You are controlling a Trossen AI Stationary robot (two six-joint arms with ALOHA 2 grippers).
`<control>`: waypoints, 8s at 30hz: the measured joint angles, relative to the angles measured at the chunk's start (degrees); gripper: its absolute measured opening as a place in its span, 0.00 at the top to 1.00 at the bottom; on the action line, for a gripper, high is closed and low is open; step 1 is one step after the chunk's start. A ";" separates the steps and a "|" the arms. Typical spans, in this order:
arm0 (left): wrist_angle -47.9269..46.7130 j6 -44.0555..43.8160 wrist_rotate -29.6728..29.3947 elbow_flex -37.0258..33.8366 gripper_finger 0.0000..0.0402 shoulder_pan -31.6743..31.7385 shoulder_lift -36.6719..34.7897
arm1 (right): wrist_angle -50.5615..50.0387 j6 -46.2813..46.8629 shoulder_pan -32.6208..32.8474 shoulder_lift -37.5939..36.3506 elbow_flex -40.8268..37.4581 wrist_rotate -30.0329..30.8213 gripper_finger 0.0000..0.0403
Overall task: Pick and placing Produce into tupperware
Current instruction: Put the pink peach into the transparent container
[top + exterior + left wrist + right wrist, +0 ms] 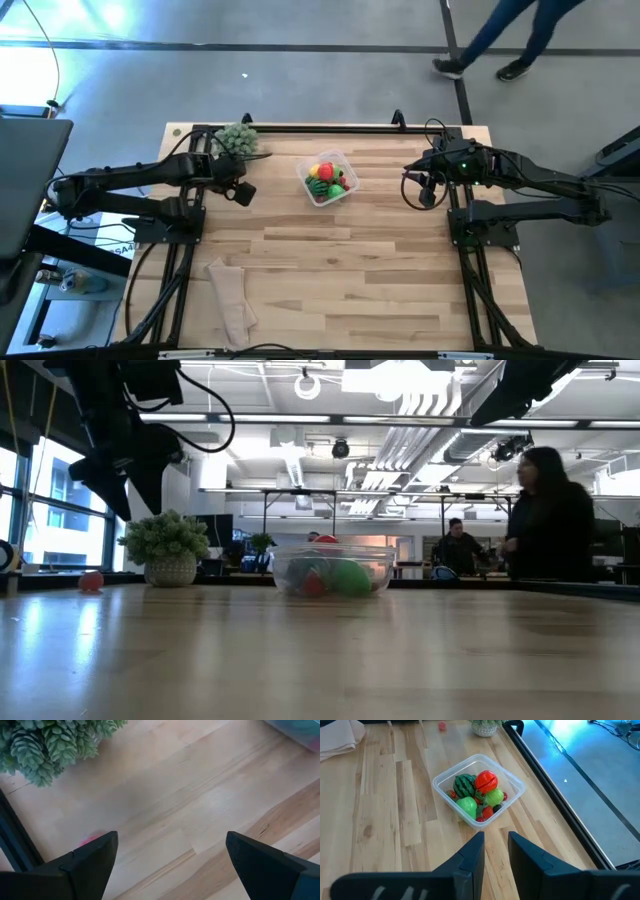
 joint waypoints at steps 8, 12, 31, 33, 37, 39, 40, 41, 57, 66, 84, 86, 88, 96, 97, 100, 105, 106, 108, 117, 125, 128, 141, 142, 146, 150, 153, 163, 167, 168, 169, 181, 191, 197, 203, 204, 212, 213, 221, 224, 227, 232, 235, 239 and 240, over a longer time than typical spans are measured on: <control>0.09 0.12 -0.02 0.00 0.11 0.00 0.05 | 0.00 0.00 0.02 -0.01 0.01 -0.02 0.81; 0.11 0.13 -0.02 0.00 0.11 0.00 0.07 | 0.00 0.00 0.02 0.01 0.01 -0.02 0.81; 2.58 7.33 -0.33 0.02 0.11 0.00 0.07 | 0.00 -0.01 0.00 -0.01 0.00 -0.02 0.81; 2.56 8.63 -0.49 0.02 0.11 0.00 0.07 | 0.00 0.00 0.01 -0.02 0.00 -0.01 0.81; 1.32 5.50 -1.07 0.05 0.11 0.00 0.07 | 0.00 0.00 0.00 -0.02 0.02 0.00 0.81; -1.93 -0.66 -1.07 0.07 0.11 0.00 0.07 | 0.00 -0.01 0.00 -0.01 0.01 -0.02 0.81; -3.85 -3.51 -1.09 0.07 0.11 0.00 0.11 | 0.00 -0.02 0.00 -0.01 0.01 0.00 0.81; -5.08 -5.65 -1.51 0.07 0.11 0.00 0.11 | -0.01 0.00 0.00 0.00 0.01 0.01 0.81; -4.74 -20.28 -6.41 -3.46 0.11 0.07 6.34 | 0.00 -0.01 0.00 -0.01 0.01 -0.01 0.81; -1.37 -26.95 -7.27 -7.03 0.11 0.07 8.04 | 0.00 -0.01 0.00 -0.01 0.02 -0.02 0.81; 4.79 -41.04 -12.12 -14.21 0.11 0.07 8.04 | 0.00 0.00 0.00 0.01 0.02 -0.02 0.81; 6.63 -42.20 -12.75 -15.31 0.11 0.07 8.04 | 0.00 -0.01 0.00 0.01 0.00 -0.02 0.81; 8.09 -43.77 -13.17 -16.15 0.11 0.07 8.04 | 0.00 0.00 0.00 0.01 0.02 -0.02 0.81; 10.81 -50.96 -15.83 -18.28 0.11 0.07 8.04 | 0.00 0.00 0.00 0.01 0.01 0.00 0.81; 10.98 -51.93 -15.96 -18.59 0.11 0.07 8.04 | 0.00 0.00 0.00 0.01 0.02 -0.01 0.81; 11.84 -53.87 -16.15 -19.57 0.11 0.07 8.04 | 0.00 -0.01 0.00 0.01 0.00 -0.01 0.81; 12.24 -54.51 -17.18 -20.52 0.11 0.07 8.02 | 0.00 -0.02 0.00 -0.01 0.02 -0.02 0.81; 12.24 -54.54 -17.51 -20.52 0.11 0.07 8.02 | 0.00 0.00 0.00 -0.01 0.00 0.00 0.81; 12.24 -54.56 -18.07 -20.54 0.11 0.07 8.02 | 0.00 0.00 0.00 0.01 0.01 -0.02 0.81; 13.05 -52.52 -18.33 -20.57 0.11 0.05 9.88 | 0.00 0.00 0.00 0.01 0.01 -0.01 0.81; 16.18 -51.52 -19.53 -20.44 0.11 0.00 15.68 | 0.00 0.00 0.02 -0.01 0.02 0.01 0.81; 16.69 -51.50 -20.05 -20.46 0.11 0.00 16.17 | 0.00 -0.01 0.01 0.01 0.01 -0.02 0.81; 17.97 -50.58 -20.81 -20.57 0.33 0.02 16.26 | 0.00 0.00 0.00 0.01 0.00 0.01 0.81; 17.97 -50.58 -20.78 -20.57 0.36 0.02 16.26 | -0.02 0.00 0.00 -0.02 0.00 -0.02 0.81; 17.99 -50.64 -20.59 -20.57 0.46 0.07 16.26 | 0.00 0.00 0.00 -0.01 0.02 0.01 0.81; 18.06 -50.75 -20.15 -20.57 0.56 0.07 16.26 | 0.00 0.00 0.00 0.01 0.01 0.00 0.81; 18.19 -50.79 -19.89 -20.57 0.63 0.06 16.24 | 0.00 0.00 0.00 0.01 0.02 -0.01 0.81; 18.49 -50.77 -19.22 -20.57 0.72 0.07 16.24 | 0.00 0.00 0.00 -0.01 0.01 0.00 0.81; 18.60 -50.77 -19.08 -20.57 0.70 0.06 16.24 | 0.00 0.00 0.00 0.01 0.00 -0.02 0.81; 18.62 -50.77 -19.06 -20.57 0.69 0.04 16.24 | 0.00 -0.02 0.00 0.01 0.02 0.01 0.81; 18.62 -50.77 -19.06 -20.57 0.69 0.04 16.26 | 0.00 -0.01 0.00 0.01 0.01 0.00 0.81; 20.80 -46.33 -19.06 -20.59 0.69 0.02 16.26 | 0.00 -0.01 0.00 -0.01 0.01 -0.02 0.81; 30.29 -28.74 -14.42 -18.79 0.69 -0.06 16.39 | 0.00 -0.02 0.00 0.00 0.00 -0.02 0.81; 40.45 -11.73 -10.68 -17.40 0.69 -0.07 16.39 | -0.01 0.00 0.00 0.01 0.01 0.00 0.81; 51.38 11.08 -1.81 -17.07 0.69 -0.04 16.35 | 0.00 0.00 0.00 0.01 0.02 -0.01 0.81; 52.61 15.53 0.73 -17.07 0.69 -0.04 16.35 | 0.00 0.00 0.00 -0.01 0.02 -0.02 0.81; 56.13 32.47 14.41 -17.05 0.69 -0.04 16.31 | 0.00 0.00 0.00 0.01 0.02 -0.02 0.81; 56.15 33.16 14.99 -17.05 0.69 -0.04 16.31 | -0.02 -0.02 0.00 0.01 0.02 0.00 0.81; 59.26 35.70 15.43 -17.05 0.68 -0.02 16.31 | 0.00 0.00 0.00 0.01 0.01 -0.02 0.81; 62.75 35.78 17.45 -17.05 0.68 0.00 16.31 | -0.02 0.00 0.00 0.01 0.00 0.01 0.81; 67.93 35.77 20.83 -17.03 0.68 0.00 16.29 | 0.00 0.00 0.00 0.00 0.01 -0.01 0.81; 79.29 34.65 25.82 -16.29 0.68 0.00 16.28 | -0.02 0.00 0.00 0.01 0.02 -0.02 0.81; 82.30 34.03 27.59 -13.05 0.68 0.00 16.28 | -0.01 -0.02 0.00 -0.02 0.02 0.01 0.81; 81.18 34.04 30.17 -6.27 0.68 0.00 16.28 | 0.00 -0.01 0.01 0.01 0.02 -0.02 0.81; 80.17 34.09 30.53 -4.37 0.68 0.00 16.28 | 0.00 0.00 0.01 0.01 0.01 -0.02 0.81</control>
